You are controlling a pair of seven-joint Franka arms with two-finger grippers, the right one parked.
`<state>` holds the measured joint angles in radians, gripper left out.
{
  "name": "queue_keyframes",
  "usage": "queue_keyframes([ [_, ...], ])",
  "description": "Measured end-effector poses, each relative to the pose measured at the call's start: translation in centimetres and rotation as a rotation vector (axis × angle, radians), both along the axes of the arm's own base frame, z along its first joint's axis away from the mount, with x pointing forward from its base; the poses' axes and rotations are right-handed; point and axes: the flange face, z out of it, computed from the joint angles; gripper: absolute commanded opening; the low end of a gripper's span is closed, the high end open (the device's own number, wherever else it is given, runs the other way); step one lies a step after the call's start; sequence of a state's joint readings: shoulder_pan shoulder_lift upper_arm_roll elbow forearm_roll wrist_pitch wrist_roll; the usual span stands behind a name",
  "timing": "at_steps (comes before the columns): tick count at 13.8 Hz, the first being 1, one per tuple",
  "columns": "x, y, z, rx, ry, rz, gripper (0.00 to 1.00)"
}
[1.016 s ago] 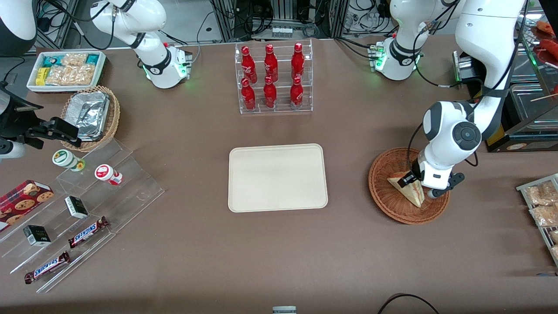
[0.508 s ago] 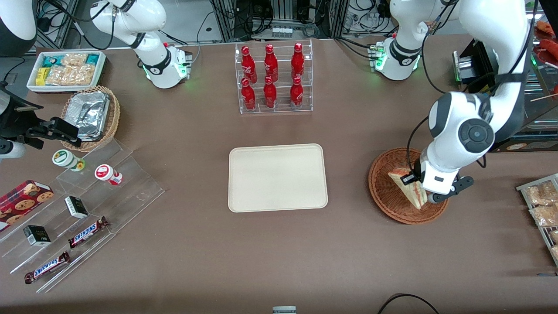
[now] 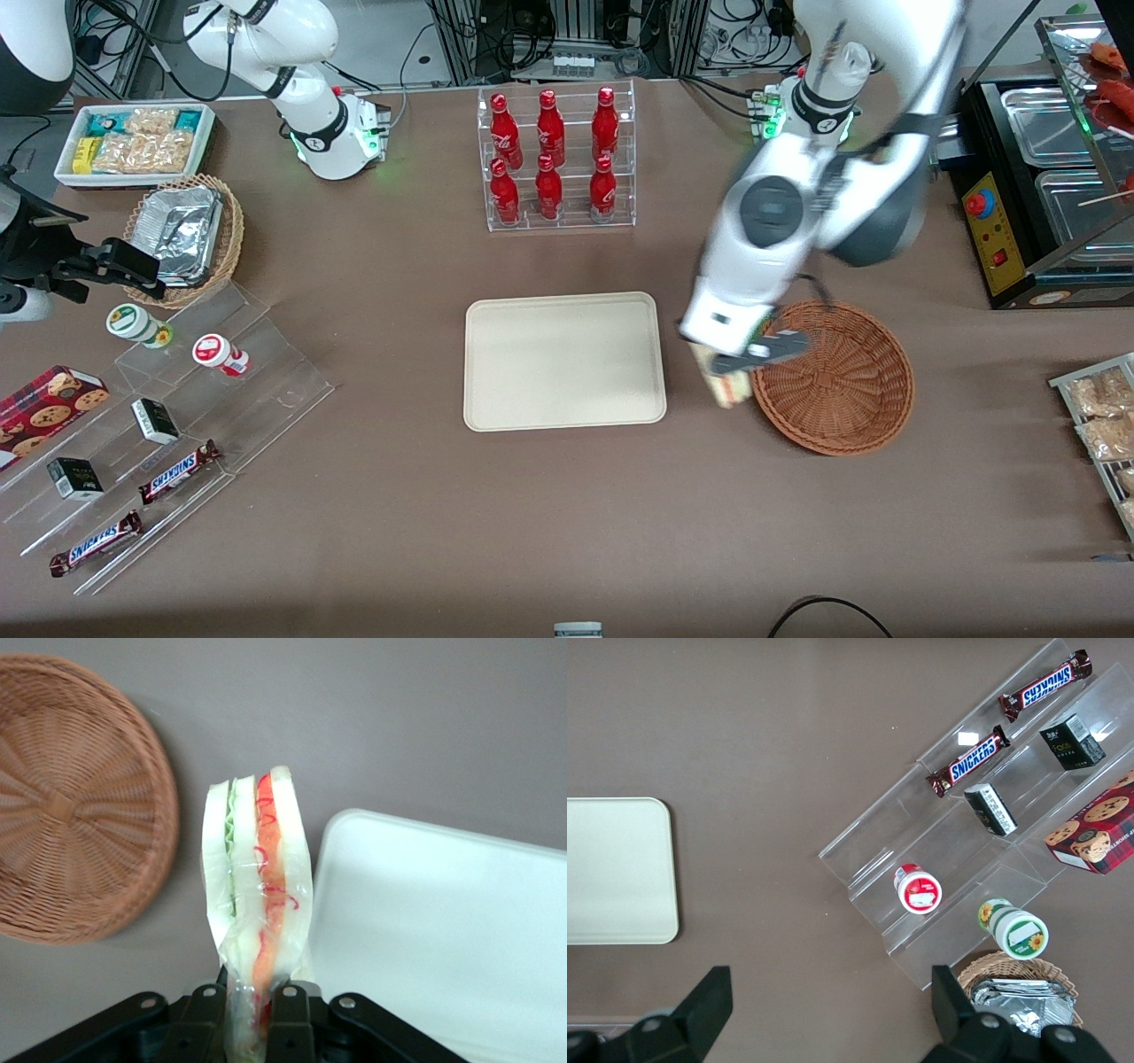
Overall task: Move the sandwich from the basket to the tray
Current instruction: 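Lift the sandwich and carry it over the cream tray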
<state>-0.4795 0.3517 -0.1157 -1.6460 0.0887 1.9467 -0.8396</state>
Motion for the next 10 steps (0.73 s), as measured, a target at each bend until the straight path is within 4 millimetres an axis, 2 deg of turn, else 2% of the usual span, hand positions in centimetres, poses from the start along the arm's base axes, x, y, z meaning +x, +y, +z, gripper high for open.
queue_keyframes([
  [3,-2.0,-6.2,-2.7,0.004,0.021,-0.090,0.00],
  [6,-3.5,-11.5,-5.4,0.001,0.033,-0.159,0.00],
  [8,-4.3,-14.0,-7.7,0.003,0.045,-0.192,0.00],
  [10,-4.7,-15.3,-9.6,-0.006,0.042,-0.208,0.00],
])
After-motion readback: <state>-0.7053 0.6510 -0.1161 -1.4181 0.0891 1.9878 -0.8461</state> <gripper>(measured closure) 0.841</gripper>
